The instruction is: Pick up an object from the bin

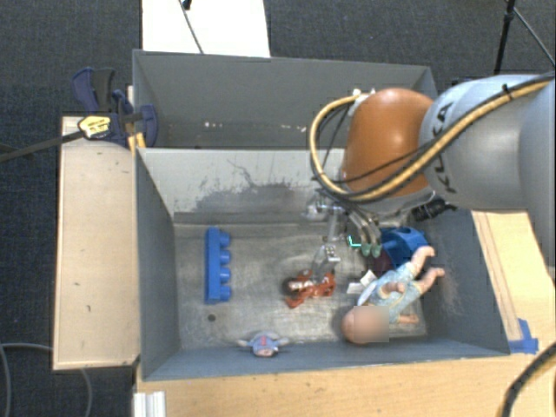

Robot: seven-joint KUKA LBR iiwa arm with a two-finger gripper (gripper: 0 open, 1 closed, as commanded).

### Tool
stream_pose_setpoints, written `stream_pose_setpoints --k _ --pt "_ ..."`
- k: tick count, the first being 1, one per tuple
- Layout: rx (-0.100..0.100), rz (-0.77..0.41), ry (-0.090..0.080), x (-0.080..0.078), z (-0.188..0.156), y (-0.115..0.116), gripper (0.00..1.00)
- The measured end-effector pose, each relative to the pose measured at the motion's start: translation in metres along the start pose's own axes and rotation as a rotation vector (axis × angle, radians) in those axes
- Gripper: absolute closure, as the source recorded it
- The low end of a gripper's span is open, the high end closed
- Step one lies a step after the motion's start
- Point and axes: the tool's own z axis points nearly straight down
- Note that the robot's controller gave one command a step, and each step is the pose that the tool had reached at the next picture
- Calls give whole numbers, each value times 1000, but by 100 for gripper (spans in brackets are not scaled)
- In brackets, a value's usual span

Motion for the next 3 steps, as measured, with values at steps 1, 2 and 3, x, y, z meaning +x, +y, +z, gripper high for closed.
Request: stream_pose_setpoints --k 1,2,3 --pt "0 1 -8 -2 -5 0 0" --pt "0 -154 -9 42 61 -25 100" --pt "0 -154 -9 42 61 -25 100"
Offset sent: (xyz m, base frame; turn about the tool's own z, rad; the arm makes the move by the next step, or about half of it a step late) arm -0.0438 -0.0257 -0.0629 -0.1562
